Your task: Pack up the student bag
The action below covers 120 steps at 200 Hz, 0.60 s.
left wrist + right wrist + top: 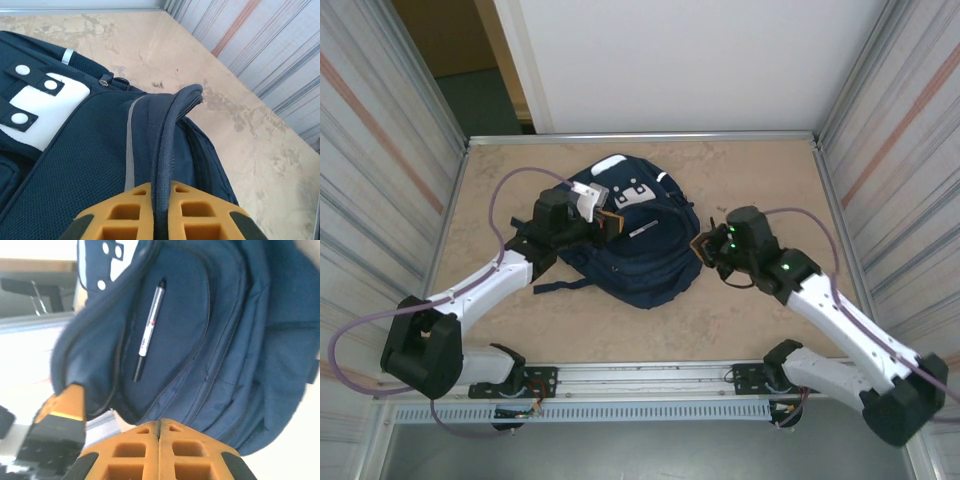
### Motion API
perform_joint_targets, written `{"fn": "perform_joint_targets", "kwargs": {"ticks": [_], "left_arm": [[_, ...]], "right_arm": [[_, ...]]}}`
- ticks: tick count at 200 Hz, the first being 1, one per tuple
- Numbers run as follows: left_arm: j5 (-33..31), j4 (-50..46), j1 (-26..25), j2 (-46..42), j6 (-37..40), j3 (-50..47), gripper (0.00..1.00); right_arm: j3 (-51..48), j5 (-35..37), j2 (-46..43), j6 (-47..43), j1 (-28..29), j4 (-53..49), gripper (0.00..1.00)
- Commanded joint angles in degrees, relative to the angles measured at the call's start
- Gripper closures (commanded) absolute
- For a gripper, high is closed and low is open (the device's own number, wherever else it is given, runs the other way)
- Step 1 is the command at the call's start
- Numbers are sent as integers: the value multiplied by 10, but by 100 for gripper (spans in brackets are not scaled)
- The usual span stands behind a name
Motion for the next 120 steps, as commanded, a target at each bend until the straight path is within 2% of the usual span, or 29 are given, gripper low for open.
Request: {"fn": "perform_joint_targets", "kwargs": {"ticks": [1,13,30,38,48,67,82,99,120], "left_arm": [[24,76,1,-17,-20,21,95],[11,45,1,-16,1,26,95],[-14,13,2,-25,27,19,95],[-23,10,2,-31,34,13,94],[-30,9,2,-36,38,5,94],[-29,-17,2,-47,48,4,95],[-26,-25,0,-52,54,-2,95],[-26,-19,0,-52,52,-17,94],[-19,-12,-1,-46,37,-27,95]], "right_arm": [[56,18,65,-16,4,13,91],[67,36,85,-36,-6,-31,78],[41,24,97,-97,-49,-20,58],[33,5,103,-140,-75,-11,49],[32,-38,117,-262,-122,3,41],[69,-48,153,-467,-195,-60,39],[95,-26,186,-582,-239,-102,38],[125,-26,242,-648,-269,-138,37],[169,-9,322,-688,-268,-167,39]]}}
